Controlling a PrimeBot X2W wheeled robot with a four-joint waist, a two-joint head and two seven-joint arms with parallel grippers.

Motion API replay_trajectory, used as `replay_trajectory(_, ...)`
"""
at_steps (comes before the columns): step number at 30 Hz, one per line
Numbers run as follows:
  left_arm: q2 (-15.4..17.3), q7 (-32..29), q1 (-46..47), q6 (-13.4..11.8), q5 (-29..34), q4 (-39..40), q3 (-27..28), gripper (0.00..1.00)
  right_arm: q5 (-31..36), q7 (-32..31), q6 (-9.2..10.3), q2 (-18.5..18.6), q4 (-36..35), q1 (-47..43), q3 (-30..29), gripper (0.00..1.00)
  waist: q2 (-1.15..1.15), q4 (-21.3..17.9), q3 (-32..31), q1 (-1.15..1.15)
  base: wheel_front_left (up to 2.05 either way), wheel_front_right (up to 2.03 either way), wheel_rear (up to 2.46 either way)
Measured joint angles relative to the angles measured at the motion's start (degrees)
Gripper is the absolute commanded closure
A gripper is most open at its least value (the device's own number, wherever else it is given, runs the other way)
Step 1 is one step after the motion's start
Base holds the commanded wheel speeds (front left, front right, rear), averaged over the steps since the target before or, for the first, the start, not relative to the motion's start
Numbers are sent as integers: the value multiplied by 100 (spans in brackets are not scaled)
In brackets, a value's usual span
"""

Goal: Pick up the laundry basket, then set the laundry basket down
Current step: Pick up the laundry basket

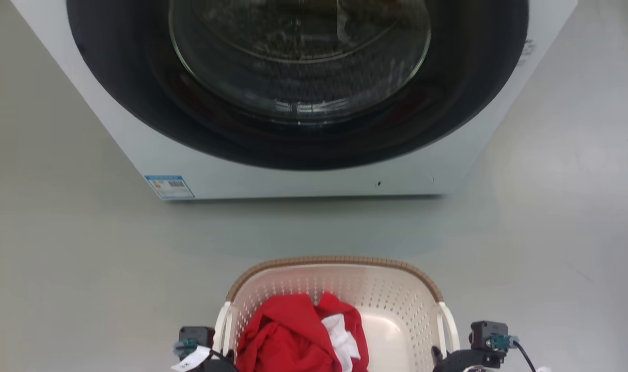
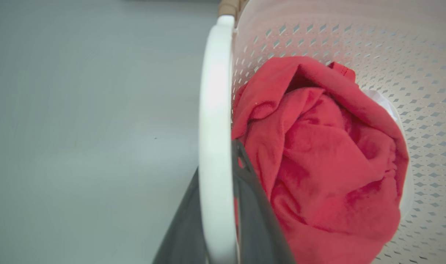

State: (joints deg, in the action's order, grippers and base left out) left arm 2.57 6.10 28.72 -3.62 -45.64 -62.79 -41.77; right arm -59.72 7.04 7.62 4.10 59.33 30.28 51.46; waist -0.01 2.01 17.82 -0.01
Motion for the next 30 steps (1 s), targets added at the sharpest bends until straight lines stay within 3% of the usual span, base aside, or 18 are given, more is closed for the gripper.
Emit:
replay_trajectory(18,46,-403,-843,-93,-356,-112,-396,100,-738,-353,2,-2,-111,-811,557,100,0,-64,-1471,0,0,0,0)
replay_trajectory(30,55,-519,-923,-144,-474,-104,-530,100,-1087,-396,3,-1,-71,-874,767,100,0,-162,-1845,1,0,0,0)
